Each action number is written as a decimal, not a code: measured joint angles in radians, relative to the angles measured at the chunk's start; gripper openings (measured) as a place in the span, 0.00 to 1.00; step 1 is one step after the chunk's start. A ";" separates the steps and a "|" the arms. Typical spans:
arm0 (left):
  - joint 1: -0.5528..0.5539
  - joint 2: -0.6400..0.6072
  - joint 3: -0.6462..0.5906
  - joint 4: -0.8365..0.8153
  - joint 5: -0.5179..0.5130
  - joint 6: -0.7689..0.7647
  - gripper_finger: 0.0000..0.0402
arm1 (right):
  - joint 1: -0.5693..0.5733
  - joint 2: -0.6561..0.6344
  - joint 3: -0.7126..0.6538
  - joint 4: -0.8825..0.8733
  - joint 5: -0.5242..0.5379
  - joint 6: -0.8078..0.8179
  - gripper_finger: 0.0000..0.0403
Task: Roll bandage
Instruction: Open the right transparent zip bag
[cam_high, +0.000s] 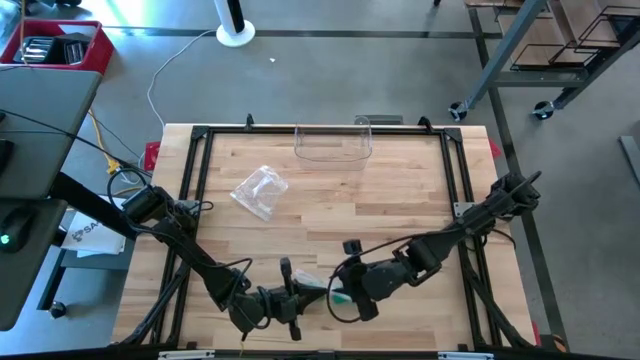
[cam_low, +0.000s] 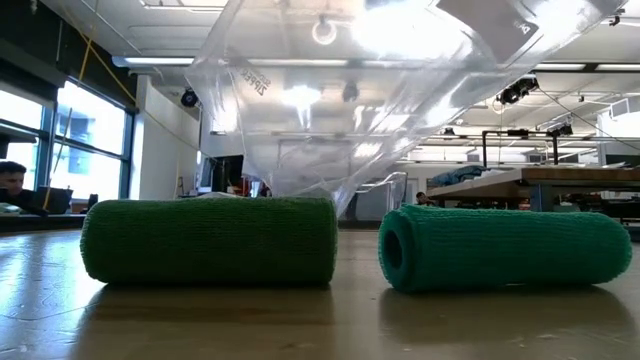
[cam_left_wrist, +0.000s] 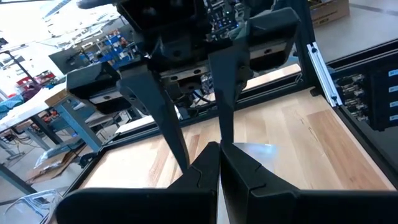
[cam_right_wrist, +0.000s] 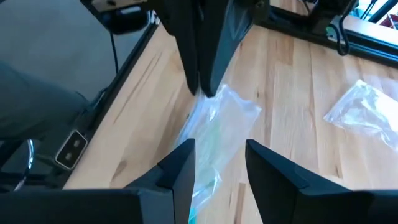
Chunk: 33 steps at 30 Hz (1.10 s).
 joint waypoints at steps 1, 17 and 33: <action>0.000 0.000 0.000 0.000 0.000 0.000 0.00 | 0.001 -0.001 0.001 -0.007 0.005 0.000 0.33; 0.000 0.000 0.000 0.001 -0.001 0.000 0.00 | 0.008 -0.032 0.042 -0.034 0.046 0.036 0.33; 0.000 0.000 0.000 0.002 -0.002 0.000 0.00 | 0.007 0.006 0.041 -0.031 0.016 0.026 0.33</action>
